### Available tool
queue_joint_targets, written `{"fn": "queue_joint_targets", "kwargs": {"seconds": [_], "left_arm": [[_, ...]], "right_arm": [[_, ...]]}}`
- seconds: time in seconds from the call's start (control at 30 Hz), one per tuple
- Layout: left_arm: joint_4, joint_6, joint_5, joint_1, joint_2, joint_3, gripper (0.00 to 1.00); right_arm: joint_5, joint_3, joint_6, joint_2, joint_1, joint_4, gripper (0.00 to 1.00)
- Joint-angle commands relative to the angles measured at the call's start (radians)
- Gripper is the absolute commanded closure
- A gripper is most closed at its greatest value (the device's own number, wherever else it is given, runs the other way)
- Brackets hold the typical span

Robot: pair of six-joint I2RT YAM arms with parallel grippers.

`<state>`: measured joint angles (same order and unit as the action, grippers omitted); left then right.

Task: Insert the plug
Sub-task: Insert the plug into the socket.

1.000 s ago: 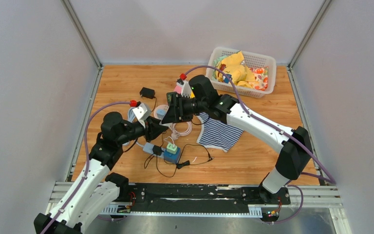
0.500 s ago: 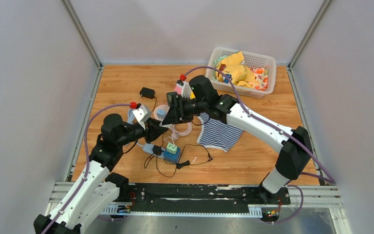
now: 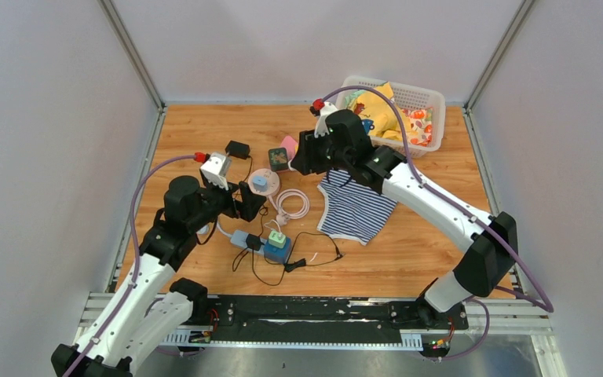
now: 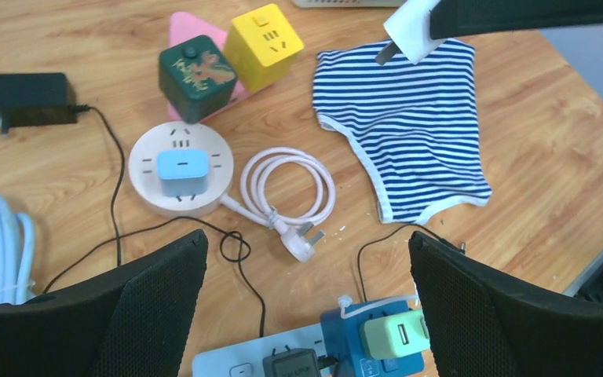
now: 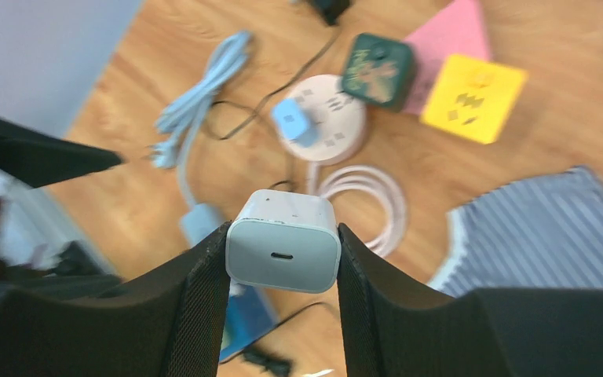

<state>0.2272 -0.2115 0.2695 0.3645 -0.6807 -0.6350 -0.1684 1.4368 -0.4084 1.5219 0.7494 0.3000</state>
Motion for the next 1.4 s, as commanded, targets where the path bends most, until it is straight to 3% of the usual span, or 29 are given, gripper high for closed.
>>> {"fn": "queue_joint_targets", "kwargs": {"seconds": [0.0,0.13,0.27,0.5,0.73,1.37], "left_arm": [[0.131,-0.07,-0.139,-0.031,-0.076,-0.073,0.0],[0.194,-0.136,-0.049,-0.159,-0.157,-0.103,0.0],[0.211,-0.16,0.076,-0.259,-0.213,-0.1,0.0],[0.215,-0.076,0.036,-0.259,-0.144,-0.037,0.0],[0.144,-0.09,-0.017,-0.259,0.002,0.064,0.0],[0.158,-0.083,-0.027,-0.259,0.024,0.064,0.0]], "right_arm": [[0.257,0.018,0.217,0.055,-0.015,-0.064,1.0],[0.329,0.021,0.294,0.119,-0.025,-0.169,1.0],[0.318,0.098,0.275,0.211,-0.058,-0.163,1.0],[0.222,0.209,0.199,0.343,-0.126,-0.119,1.0],[0.248,0.249,0.15,0.417,-0.134,-0.111,1.0],[0.254,0.212,0.073,0.453,-0.133,-0.091,1.0]]}}
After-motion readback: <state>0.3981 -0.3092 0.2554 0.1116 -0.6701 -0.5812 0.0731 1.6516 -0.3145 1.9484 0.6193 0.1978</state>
